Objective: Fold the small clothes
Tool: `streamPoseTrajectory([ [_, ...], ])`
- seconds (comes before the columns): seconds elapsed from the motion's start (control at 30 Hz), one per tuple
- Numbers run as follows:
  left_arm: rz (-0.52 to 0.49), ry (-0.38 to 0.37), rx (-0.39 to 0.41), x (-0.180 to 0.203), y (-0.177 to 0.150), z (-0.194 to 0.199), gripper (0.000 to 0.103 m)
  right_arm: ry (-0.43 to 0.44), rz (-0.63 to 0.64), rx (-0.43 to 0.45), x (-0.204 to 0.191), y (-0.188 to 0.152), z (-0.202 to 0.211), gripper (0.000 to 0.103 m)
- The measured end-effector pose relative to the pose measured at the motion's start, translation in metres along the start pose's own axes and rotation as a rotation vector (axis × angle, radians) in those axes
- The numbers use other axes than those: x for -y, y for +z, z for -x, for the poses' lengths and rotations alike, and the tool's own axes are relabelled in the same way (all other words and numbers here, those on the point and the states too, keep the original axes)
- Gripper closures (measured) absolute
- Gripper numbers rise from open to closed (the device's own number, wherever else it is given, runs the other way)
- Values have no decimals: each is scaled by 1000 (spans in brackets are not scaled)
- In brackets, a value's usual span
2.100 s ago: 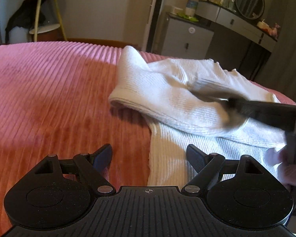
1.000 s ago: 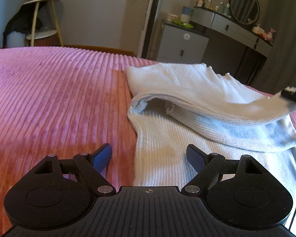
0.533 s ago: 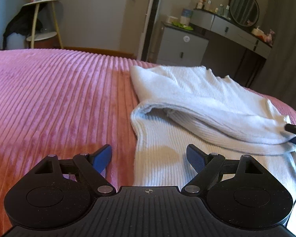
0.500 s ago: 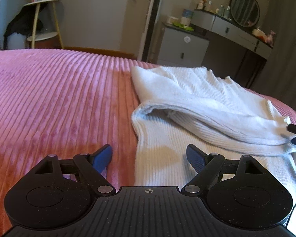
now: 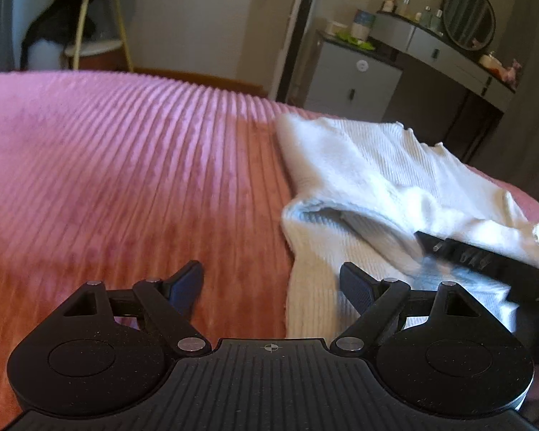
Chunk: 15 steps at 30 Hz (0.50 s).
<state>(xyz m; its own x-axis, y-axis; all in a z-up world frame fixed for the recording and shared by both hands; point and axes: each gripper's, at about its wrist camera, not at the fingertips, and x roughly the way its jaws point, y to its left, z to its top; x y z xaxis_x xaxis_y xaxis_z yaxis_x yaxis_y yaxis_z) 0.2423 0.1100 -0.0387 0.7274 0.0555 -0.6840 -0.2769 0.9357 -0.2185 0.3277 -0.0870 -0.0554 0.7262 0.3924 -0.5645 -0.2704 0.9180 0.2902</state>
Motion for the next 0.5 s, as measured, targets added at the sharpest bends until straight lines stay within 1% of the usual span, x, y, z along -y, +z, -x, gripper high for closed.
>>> streamPoseTrajectory([
  [0.1,-25,5,6,4,-2,-1,15,17,3,-21,4,5,7,77],
  [0.17,-37,-4,8,6,-3,1,15,6,7,-10,7,8,21,77],
  [0.2,-36,-9,8,6,-4,1,15,-15,5,7,12,8,27,76],
  [0.27,-29,-26,12,6,-3,3,15,-88,-27,49,33,6,40,72],
  [0.37,-12,-44,28,5,-2,6,14,-188,-135,54,77,-1,60,73],
  [0.43,-7,-54,26,5,-3,5,14,-196,-218,63,107,-6,75,81],
  [0.47,-5,-57,18,5,-3,3,14,-220,-241,60,116,-8,82,81],
  [0.5,-4,-61,11,5,-3,1,14,-266,-239,59,122,-9,90,81],
])
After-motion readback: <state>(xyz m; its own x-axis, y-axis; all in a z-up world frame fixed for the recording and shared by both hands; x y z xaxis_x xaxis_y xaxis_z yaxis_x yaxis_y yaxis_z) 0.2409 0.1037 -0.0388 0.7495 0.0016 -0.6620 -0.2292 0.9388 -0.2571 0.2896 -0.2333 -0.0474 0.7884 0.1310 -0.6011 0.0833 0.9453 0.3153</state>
